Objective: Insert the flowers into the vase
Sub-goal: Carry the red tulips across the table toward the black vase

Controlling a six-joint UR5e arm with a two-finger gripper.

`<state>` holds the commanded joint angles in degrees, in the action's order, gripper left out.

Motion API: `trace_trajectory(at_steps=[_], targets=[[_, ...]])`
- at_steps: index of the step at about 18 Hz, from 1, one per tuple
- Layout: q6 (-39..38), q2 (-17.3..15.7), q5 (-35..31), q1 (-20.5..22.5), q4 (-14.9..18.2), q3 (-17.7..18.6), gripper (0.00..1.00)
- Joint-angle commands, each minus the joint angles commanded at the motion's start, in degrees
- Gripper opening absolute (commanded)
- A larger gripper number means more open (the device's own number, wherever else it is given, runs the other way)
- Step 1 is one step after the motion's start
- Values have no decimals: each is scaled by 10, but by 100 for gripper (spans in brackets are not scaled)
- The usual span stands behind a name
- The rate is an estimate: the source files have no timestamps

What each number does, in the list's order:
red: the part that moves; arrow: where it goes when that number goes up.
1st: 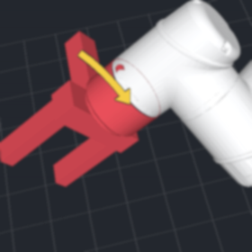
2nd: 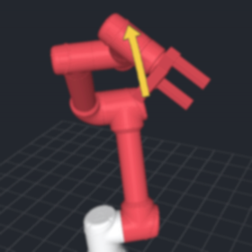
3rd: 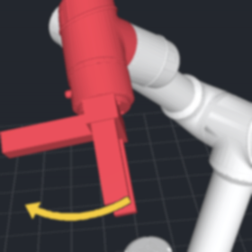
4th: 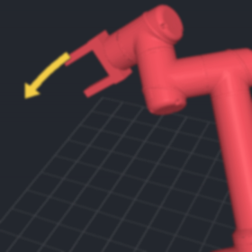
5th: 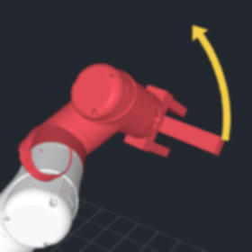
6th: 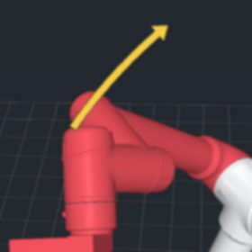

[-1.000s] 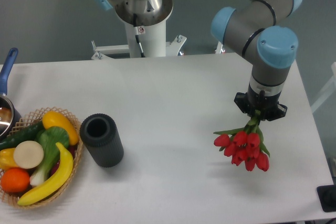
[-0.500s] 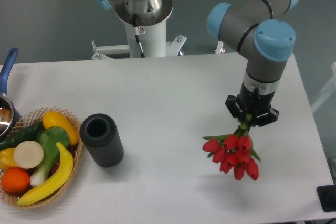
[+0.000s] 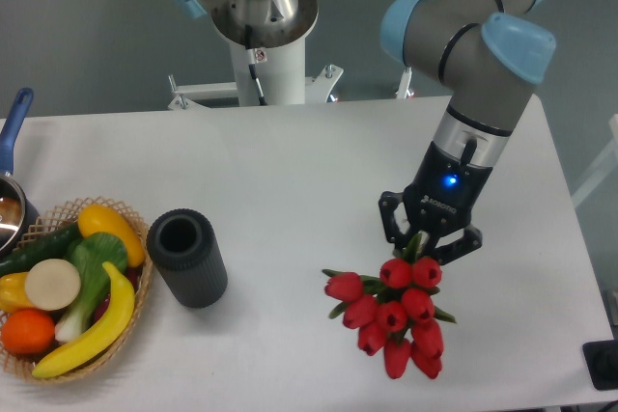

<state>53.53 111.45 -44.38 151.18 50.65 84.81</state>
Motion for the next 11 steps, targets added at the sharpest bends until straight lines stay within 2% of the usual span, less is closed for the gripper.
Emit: trace_trajectory(at_steps=[4, 6, 8, 11], targets=[[-9, -6, 31, -39, -70, 2, 5], [-18, -11, 93, -45, -76, 3, 13], [-32, -28, 147, -45, -76, 11, 12], [-41, -58, 180, -42, -76, 33, 11]])
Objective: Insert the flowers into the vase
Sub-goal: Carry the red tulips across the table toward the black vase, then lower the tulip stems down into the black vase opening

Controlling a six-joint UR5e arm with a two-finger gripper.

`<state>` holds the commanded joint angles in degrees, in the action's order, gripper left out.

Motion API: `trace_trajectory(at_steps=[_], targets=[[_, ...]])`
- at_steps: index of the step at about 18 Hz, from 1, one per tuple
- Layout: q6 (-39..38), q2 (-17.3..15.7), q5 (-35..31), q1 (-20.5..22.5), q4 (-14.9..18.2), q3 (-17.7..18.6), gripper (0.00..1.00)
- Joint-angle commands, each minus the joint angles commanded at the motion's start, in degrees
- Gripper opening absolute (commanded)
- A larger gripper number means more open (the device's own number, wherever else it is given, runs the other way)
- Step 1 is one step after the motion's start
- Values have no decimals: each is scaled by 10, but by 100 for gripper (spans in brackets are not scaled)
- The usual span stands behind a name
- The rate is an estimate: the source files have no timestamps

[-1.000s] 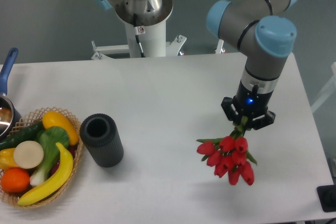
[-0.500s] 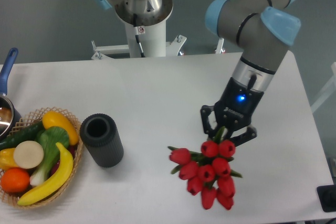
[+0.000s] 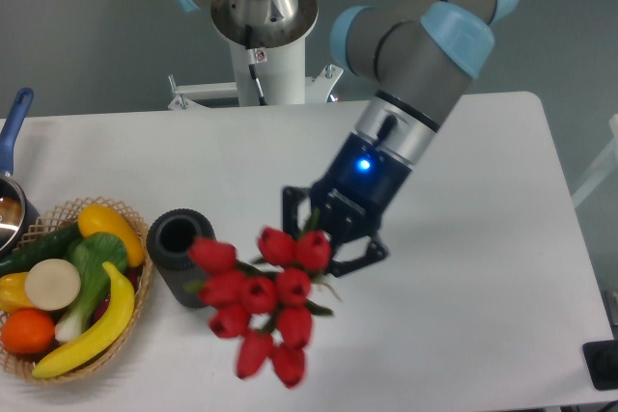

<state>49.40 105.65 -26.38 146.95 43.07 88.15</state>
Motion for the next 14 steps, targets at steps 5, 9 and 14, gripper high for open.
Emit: trace_trajectory(at_steps=[5, 9, 14], targets=[[4, -58, 74, 3, -1, 73, 12], [4, -73, 103, -4, -2, 92, 12], [24, -63, 107, -25, -4, 105, 12]])
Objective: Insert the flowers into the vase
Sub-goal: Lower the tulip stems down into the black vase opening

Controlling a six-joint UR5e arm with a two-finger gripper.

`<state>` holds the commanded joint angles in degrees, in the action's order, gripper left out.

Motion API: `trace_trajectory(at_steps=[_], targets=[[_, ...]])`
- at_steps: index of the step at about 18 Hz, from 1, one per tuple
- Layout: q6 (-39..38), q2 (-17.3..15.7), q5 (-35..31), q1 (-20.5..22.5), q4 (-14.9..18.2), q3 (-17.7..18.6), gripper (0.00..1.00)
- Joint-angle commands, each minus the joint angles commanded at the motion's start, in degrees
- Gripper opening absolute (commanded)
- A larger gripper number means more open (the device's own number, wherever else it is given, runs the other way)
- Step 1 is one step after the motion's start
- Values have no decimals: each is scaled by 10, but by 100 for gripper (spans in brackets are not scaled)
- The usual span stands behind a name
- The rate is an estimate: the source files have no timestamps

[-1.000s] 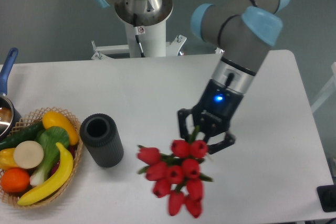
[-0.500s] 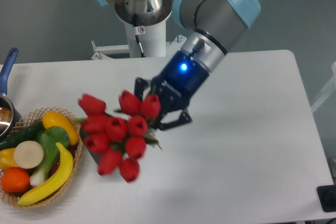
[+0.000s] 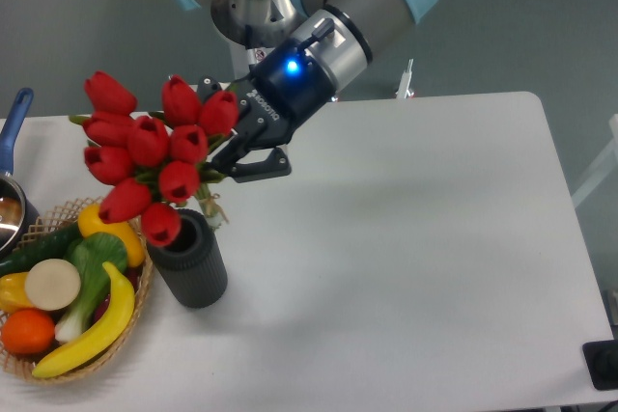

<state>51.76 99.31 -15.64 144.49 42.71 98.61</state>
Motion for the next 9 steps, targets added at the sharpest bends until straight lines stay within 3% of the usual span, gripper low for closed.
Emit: trace_trajectory(at_steps=[9], targets=[[19, 17, -3, -25, 0, 27, 14]])
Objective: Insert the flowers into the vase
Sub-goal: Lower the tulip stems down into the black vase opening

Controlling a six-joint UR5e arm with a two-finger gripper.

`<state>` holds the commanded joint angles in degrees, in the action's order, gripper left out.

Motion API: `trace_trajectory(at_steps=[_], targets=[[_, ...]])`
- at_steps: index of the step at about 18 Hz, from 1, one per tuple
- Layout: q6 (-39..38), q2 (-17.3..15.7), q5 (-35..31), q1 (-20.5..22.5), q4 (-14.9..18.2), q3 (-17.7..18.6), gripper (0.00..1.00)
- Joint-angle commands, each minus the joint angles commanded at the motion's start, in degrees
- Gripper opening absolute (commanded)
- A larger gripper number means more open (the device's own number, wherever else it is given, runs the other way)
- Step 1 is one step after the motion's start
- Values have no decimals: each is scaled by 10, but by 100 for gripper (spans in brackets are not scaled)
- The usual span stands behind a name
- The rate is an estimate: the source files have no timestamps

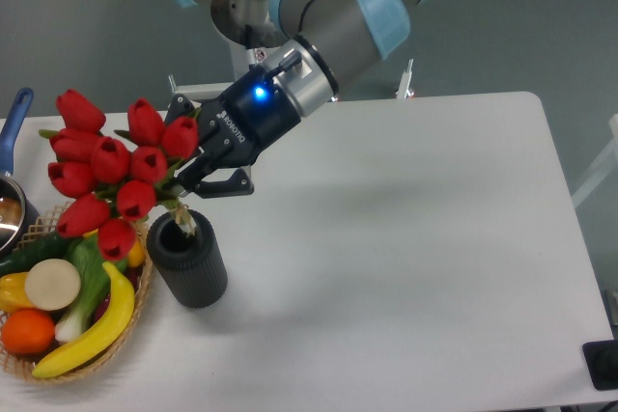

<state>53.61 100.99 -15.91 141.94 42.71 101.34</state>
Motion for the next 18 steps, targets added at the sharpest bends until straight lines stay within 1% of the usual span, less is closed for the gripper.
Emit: trace_trajectory(at_steps=[3, 6, 8, 10, 13, 15, 16, 18], targets=[[0, 3, -1, -3, 0, 4, 14], [8, 19, -4, -8, -1, 4, 15], [33, 34, -4, -12, 0, 7, 15], [49, 41, -4, -18, 0, 11, 15], [56, 40, -4, -18, -1, 18, 16], [63, 37, -4, -18, -3, 33, 17], [75, 35, -4, -18, -3, 41, 19], [96, 34, -4, -18, -3, 56, 19]])
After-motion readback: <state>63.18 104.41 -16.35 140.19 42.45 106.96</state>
